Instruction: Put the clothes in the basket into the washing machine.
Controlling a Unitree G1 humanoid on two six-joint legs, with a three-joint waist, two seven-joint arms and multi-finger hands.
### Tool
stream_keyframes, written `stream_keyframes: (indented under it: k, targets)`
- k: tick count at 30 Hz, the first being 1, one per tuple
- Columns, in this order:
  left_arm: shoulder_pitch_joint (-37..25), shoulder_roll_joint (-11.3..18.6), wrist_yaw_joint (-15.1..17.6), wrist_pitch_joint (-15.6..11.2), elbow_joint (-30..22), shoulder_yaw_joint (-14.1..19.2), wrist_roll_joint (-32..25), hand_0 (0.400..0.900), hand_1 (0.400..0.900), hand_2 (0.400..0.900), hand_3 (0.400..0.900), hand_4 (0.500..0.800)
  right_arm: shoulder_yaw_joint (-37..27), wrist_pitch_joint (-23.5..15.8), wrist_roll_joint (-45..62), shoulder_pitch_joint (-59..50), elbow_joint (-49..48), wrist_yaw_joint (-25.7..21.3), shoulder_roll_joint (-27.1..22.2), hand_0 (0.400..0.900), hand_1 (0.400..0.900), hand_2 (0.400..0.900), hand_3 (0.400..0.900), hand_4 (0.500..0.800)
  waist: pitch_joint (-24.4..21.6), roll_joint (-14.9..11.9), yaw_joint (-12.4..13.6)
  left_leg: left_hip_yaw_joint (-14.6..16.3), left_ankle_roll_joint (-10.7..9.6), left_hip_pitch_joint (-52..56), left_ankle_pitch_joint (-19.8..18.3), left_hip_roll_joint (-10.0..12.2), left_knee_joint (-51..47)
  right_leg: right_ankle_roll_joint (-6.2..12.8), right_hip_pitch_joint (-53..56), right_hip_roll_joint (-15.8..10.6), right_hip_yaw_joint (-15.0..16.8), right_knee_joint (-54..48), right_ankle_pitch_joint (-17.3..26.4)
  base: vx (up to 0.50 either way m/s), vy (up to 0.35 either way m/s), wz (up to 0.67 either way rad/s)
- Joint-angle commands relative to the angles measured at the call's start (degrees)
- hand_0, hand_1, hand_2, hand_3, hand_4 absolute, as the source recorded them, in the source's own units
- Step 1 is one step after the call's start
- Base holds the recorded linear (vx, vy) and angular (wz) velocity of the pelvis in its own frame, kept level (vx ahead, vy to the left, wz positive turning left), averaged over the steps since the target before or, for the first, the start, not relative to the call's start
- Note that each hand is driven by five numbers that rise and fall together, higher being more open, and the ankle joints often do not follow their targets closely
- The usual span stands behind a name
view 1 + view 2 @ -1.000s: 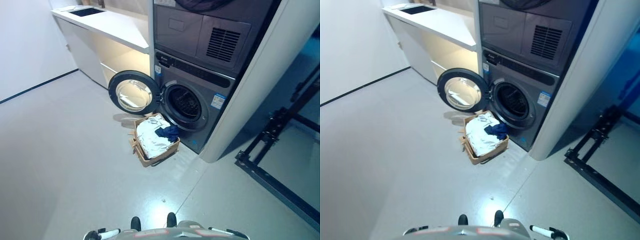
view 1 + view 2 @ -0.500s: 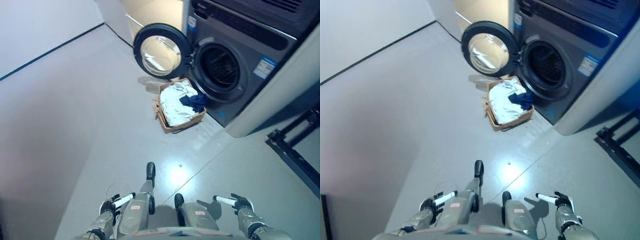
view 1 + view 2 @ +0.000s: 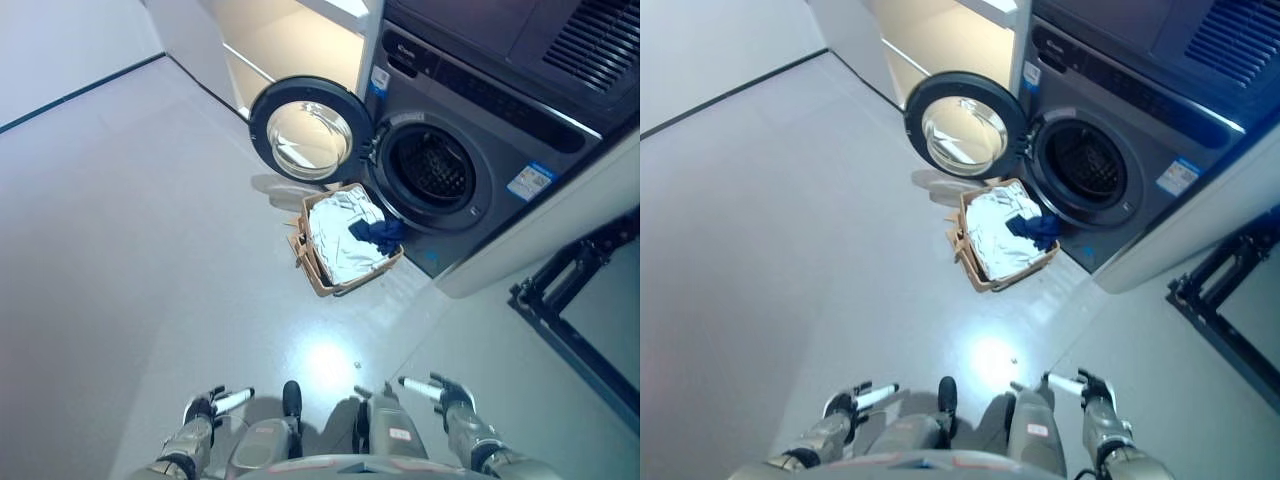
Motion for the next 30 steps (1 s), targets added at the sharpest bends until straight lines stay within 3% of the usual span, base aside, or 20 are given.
stream_keyframes:
  k: [1, 2, 3, 6, 10, 11, 13, 15, 17, 20, 23, 26, 28, 30]
  targets:
    - [1.76, 1.01, 1.52, 0.13, -2.39, 3.17, 0.95, 0.900, 0.900, 0.900, 0.900, 0.800, 0.36, -2.71, 2.46, -0.84, -7.24, -2.51, -4.30, 0.900, 0.900, 0.900, 0.900, 0.800, 5.52, 0.26, -1.21, -3.54, -1.07, -3.47, -7.92, -3.26, 6.12, -2.19, 1.59, 4.33, -0.50, -18.30, 6.01, 0.26, -0.056, -0.12]
    - [1.76, 0.99, 1.52, 0.13, -2.38, 3.17, 0.95, 0.900, 0.900, 0.900, 0.900, 0.800, 0.35, -2.69, 2.45, -0.82, -7.27, -2.53, -4.31, 0.900, 0.900, 0.900, 0.900, 0.800, 5.69, 0.44, -1.17, -3.56, -1.11, -3.24, -8.05, -3.07, 6.16, -2.21, 2.06, 4.53, -0.57, -18.79, 6.23, 0.22, -0.077, 0.03]
    - [1.74, 0.98, 1.51, 0.12, -2.19, 3.40, 1.33, 0.900, 0.900, 0.900, 0.900, 0.800, 0.29, -2.94, 2.41, -0.61, -8.71, -2.80, -4.55, 0.900, 0.900, 0.900, 0.900, 0.800, 5.97, 0.38, -1.57, -3.63, -1.43, -2.26, -8.88, -3.33, 6.31, -1.08, 1.53, 5.28, 0.66, -23.79, 8.50, 0.27, -0.096, 0.16]
    - [2.41, 0.62, 1.24, -0.21, -1.70, 4.49, 2.23, 0.900, 0.900, 0.900, 0.900, 0.800, 0.22, -3.07, 0.72, 1.59, -11.62, -2.53, -5.66, 0.900, 0.900, 0.900, 0.900, 0.800, 5.46, 0.50, -3.15, -5.12, -2.95, 1.75, -11.98, -4.27, 7.57, 1.20, 1.36, 5.80, 6.79, -36.86, 15.13, 0.55, -0.248, 0.49]
    - [3.76, -0.18, 1.20, -0.31, -1.69, 5.08, 1.95, 0.900, 0.900, 0.900, 0.900, 0.800, 0.41, -2.71, -0.88, 3.06, -13.08, -2.36, -6.21, 0.900, 0.900, 0.900, 0.900, 0.800, 4.56, 1.34, -3.96, -6.10, -4.11, 5.16, -13.57, -3.85, 7.83, 1.57, 0.95, 4.80, 5.89, -37.81, 17.12, 0.43, -0.309, 0.34]
    - [4.87, -0.77, 1.13, -0.38, -1.69, 5.18, 2.15, 0.900, 0.900, 0.900, 0.900, 0.800, 1.41, -2.57, -2.09, 3.39, -13.51, -1.65, -6.74, 0.900, 0.900, 0.900, 0.900, 0.800, 3.71, 2.12, -4.97, -7.23, -5.31, 8.13, -14.29, -2.66, 8.48, 0.51, 0.33, 6.12, 6.85, -32.94, 16.05, 0.72, -0.584, 0.53]
    - [6.31, -2.03, 0.89, -0.68, -1.55, 5.39, 1.39, 0.900, 0.900, 0.900, 0.900, 0.800, 1.65, -2.23, -3.26, 3.90, -13.17, -1.39, -7.38, 0.900, 0.900, 0.900, 0.900, 0.800, 2.46, 3.80, -5.22, -7.06, -6.79, 7.94, -11.20, -1.60, 13.48, -0.78, 2.08, 6.36, 5.59, -30.98, 14.41, 0.65, -0.562, 0.35]
    - [7.04, -3.13, 0.75, -0.37, -1.53, 4.96, 1.27, 0.900, 0.900, 0.900, 0.900, 0.800, 1.76, -1.99, -3.76, 4.13, -12.85, -1.17, -7.90, 0.900, 0.900, 0.900, 0.900, 0.800, 2.76, 4.76, -5.18, -5.16, -8.61, 4.26, -5.69, -0.30, 23.38, -2.34, 4.14, 6.28, 4.37, -30.58, 12.57, 0.42, -0.518, 0.43]
    - [6.75, -3.24, 0.74, -0.51, -2.06, 4.96, 0.56, 0.900, 0.900, 0.900, 0.900, 0.800, 2.17, -2.28, -4.42, 4.54, -13.21, -1.21, -8.37, 0.900, 0.900, 0.900, 0.900, 0.800, 3.39, 4.59, -5.16, -1.97, -9.63, -0.34, -0.47, 2.71, 31.57, -4.50, 6.33, 6.15, 3.44, -29.85, 10.29, 0.32, -0.563, 0.51]
    - [6.64, -3.50, 0.59, -0.29, -1.74, 4.35, 0.74, 0.900, 0.900, 0.900, 0.900, 0.800, 2.07, -2.00, -4.72, 4.32, -11.99, -1.87, -8.58, 0.900, 0.900, 0.900, 0.900, 0.800, 4.15, 4.26, -4.99, 0.44, -9.74, -2.23, 0.79, 5.35, 35.02, -5.98, 8.32, 6.46, 2.92, -29.54, 8.25, 0.23, -0.349, 0.11]
    - [7.51, -4.46, 0.29, 0.02, -1.44, 3.50, 1.62, 0.900, 0.900, 0.900, 0.900, 0.800, 1.93, -1.53, -4.92, 4.53, -10.21, -2.18, -8.99, 0.900, 0.900, 0.900, 0.900, 0.800, 4.44, 4.97, -4.89, 1.59, -9.24, -7.00, -2.24, 2.44, 30.91, -5.81, 11.78, 6.80, 2.38, -30.43, 7.03, 0.36, -0.329, 0.06]
    - [8.15, -4.18, 0.17, -0.02, -2.01, 3.28, 2.39, 0.900, 0.900, 0.900, 0.900, 0.800, 2.12, -1.44, -5.55, 4.79, -10.06, -1.98, -9.36, 0.900, 0.900, 0.900, 0.900, 0.800, 4.54, 5.65, -4.64, 0.66, -8.23, -7.55, -3.42, 0.72, 16.21, -5.20, 13.82, 7.19, 2.20, -31.00, 6.40, 0.30, -0.100, -0.05]
    - [8.35, -4.40, 0.25, -0.05, -2.12, 3.04, 2.81, 0.900, 0.900, 0.900, 0.900, 0.800, 2.40, -1.26, -6.54, 4.69, -9.71, -2.21, -9.73, 0.900, 0.900, 0.900, 0.900, 0.800, 4.70, 6.82, -3.86, -2.87, -8.64, -7.29, 1.51, 0.06, 4.49, -5.05, 14.84, 8.31, 1.84, -31.29, 6.12, 0.31, -0.002, -0.13]
    - [8.31, -4.59, 0.20, -0.16, -1.86, 2.83, 3.06, 0.900, 0.900, 0.900, 0.900, 0.800, 2.54, -1.35, -6.89, 4.58, -9.04, -2.18, -9.82, 0.900, 0.900, 0.900, 0.900, 0.800, 4.79, 7.08, -3.56, -5.05, -9.42, -7.46, 3.82, 0.00, -2.34, -4.97, 16.27, 8.65, 1.96, -31.84, 5.72, 0.30, 0.040, -0.12]
